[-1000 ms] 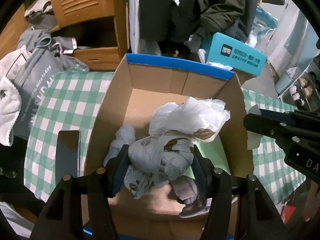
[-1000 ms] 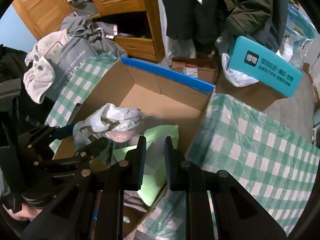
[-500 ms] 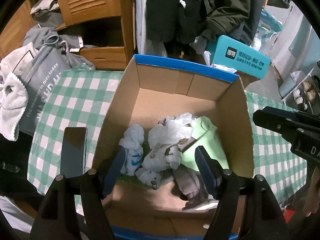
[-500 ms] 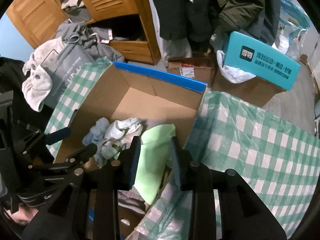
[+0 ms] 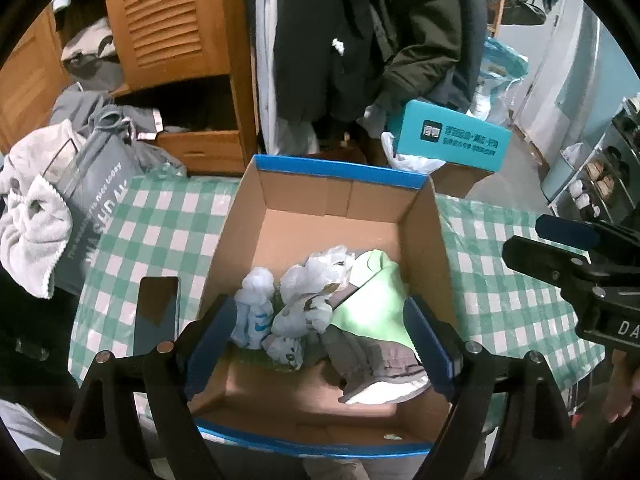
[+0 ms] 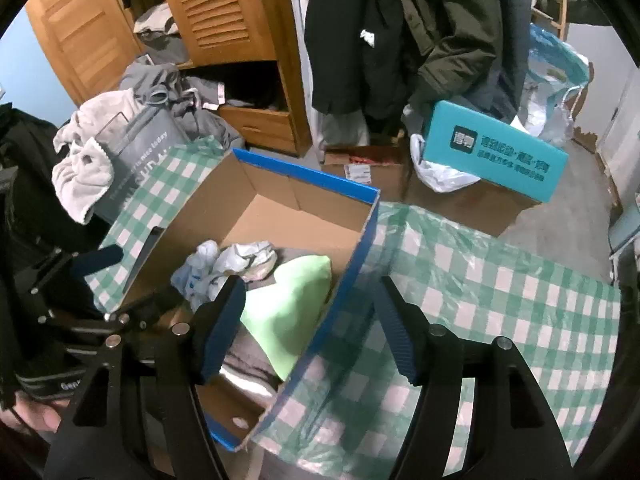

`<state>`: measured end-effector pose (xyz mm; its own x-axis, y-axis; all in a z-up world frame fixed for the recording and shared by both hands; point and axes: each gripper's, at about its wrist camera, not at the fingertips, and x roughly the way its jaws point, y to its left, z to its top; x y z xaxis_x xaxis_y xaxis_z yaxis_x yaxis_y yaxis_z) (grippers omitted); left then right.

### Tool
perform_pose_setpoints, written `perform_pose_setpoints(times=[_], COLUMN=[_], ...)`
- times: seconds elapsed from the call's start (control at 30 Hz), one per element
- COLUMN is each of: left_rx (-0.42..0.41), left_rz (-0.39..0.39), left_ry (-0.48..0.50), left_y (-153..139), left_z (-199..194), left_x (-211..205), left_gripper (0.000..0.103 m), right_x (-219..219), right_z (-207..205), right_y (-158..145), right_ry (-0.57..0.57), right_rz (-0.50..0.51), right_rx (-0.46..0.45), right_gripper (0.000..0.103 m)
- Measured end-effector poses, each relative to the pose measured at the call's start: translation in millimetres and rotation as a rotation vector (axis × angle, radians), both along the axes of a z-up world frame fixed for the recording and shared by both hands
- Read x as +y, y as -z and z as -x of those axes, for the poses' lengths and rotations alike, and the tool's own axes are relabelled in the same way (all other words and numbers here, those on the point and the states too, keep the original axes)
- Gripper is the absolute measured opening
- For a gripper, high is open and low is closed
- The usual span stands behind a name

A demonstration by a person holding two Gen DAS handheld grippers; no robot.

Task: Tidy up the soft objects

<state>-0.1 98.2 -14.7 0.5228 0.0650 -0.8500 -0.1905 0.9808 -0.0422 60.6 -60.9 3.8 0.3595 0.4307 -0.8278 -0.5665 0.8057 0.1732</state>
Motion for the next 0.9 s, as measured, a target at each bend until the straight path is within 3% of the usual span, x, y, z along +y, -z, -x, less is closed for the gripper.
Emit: perform_pose_setpoints(times=[0.9], left_rx=[-0.093], left_rz=[-0.018], left_ry=[0.093], left_y=[-26], left_z=[7], left_x=[-38], left_gripper=[0.090], right_x=[-59], right_z=[21], right_y=[-13], right_ry=[0.090], right_rz=[-0.023], right_rx=[-0.078], right_gripper=[0.067])
